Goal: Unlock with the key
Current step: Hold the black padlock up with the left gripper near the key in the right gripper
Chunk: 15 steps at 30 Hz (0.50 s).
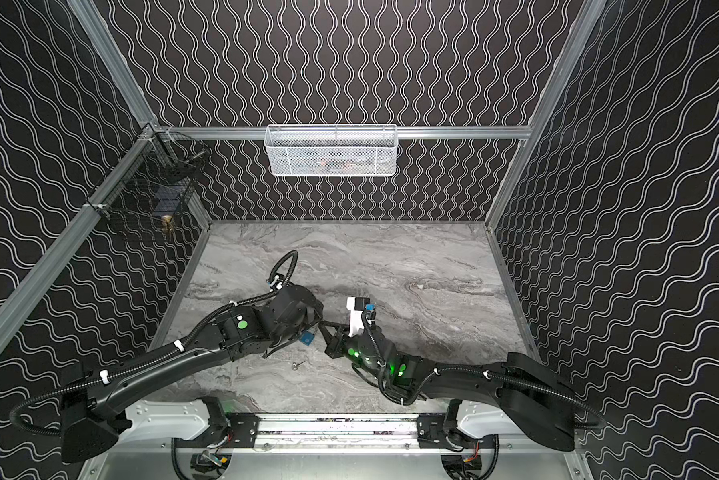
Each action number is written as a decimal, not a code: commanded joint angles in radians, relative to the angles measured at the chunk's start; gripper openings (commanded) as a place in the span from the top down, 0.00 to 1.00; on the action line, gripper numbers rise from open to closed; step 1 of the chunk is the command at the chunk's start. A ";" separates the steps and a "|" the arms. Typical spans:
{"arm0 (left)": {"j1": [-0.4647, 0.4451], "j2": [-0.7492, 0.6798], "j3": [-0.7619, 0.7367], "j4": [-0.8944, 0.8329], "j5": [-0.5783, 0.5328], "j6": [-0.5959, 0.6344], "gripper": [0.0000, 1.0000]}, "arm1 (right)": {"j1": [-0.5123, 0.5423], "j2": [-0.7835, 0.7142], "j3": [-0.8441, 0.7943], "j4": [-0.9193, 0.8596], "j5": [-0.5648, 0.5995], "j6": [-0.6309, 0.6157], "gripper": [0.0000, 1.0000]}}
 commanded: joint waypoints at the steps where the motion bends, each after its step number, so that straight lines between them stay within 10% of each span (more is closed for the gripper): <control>1: 0.002 -0.011 0.010 0.022 -0.031 -0.002 0.98 | 0.000 -0.006 0.004 -0.005 -0.005 0.003 1.00; 15: 0.002 -0.014 0.005 0.026 -0.040 0.004 0.99 | 0.002 -0.006 -0.009 -0.003 0.012 -0.006 1.00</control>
